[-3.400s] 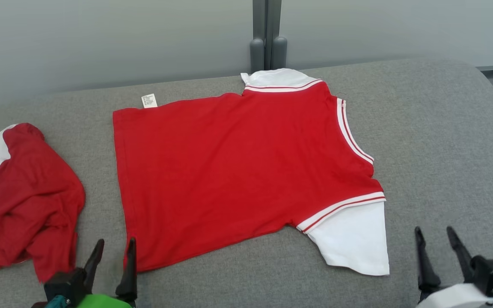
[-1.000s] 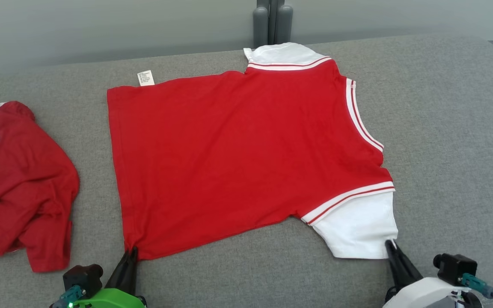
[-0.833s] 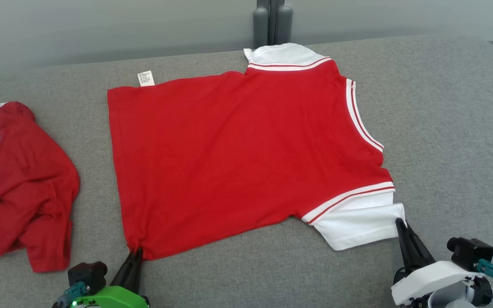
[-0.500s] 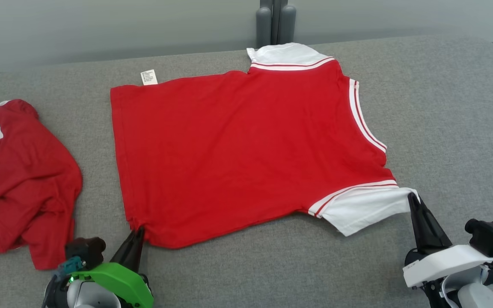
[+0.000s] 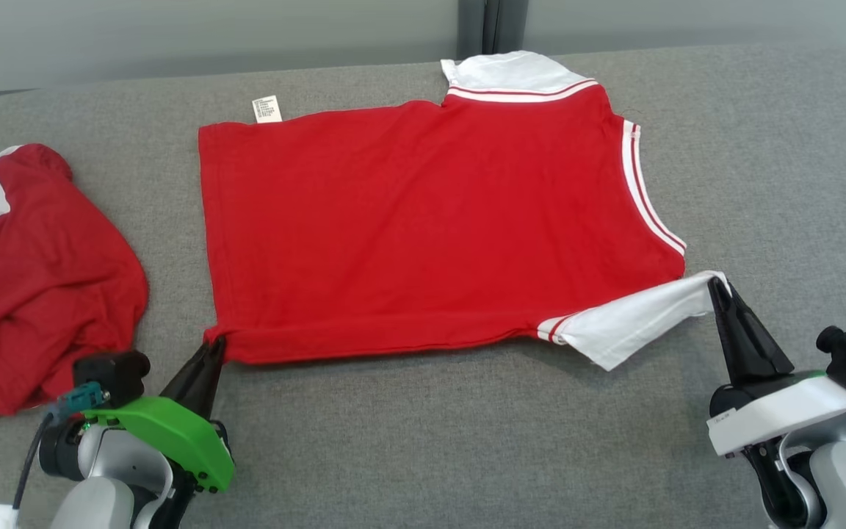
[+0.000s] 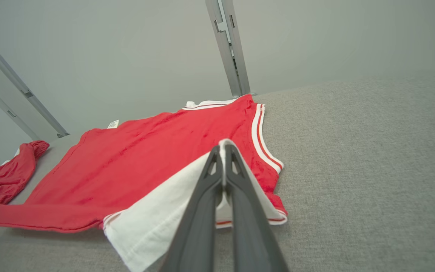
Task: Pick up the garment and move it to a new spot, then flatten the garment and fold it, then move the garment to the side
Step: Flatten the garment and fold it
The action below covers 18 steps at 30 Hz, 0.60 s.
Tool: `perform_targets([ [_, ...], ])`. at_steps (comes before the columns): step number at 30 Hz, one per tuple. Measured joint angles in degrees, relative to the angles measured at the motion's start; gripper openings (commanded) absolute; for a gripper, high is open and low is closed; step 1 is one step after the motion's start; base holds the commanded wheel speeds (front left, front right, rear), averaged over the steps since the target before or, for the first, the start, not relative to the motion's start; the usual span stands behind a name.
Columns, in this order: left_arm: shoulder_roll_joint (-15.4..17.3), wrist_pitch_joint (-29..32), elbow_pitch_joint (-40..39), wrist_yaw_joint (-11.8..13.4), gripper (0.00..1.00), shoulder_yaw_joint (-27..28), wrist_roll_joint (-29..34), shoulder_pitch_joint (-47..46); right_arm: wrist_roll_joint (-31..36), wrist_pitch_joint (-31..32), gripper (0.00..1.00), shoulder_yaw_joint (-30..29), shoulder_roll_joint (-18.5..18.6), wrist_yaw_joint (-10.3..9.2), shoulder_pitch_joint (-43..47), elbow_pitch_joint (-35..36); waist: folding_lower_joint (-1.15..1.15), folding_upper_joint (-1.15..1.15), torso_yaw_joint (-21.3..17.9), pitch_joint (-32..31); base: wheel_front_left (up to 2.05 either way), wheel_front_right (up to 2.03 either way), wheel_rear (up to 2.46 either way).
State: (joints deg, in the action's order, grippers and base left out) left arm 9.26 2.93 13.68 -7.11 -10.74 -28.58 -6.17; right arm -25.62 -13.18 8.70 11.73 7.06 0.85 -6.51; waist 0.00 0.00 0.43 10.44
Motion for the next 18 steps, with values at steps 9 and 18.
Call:
perform_targets([
  [9, 1.36, 4.83, -4.13, 0.0, 0.0, -0.33, -1.75, -1.77, -1.31, 2.19, 0.0, 0.67, 2.2, 0.0, -3.43, 2.23, 0.0, 0.0, 0.78, 1.96, 0.0, 0.0, 0.0],
  [18, 2.1, 9.25, -6.62, 0.0, 0.0, -0.48, -2.15, -5.51, -2.23, 4.13, 0.0, 0.6, 3.19, 0.0, -8.41, 2.23, 0.0, 0.0, 1.24, 4.48, 0.0, 0.0, 0.0],
])
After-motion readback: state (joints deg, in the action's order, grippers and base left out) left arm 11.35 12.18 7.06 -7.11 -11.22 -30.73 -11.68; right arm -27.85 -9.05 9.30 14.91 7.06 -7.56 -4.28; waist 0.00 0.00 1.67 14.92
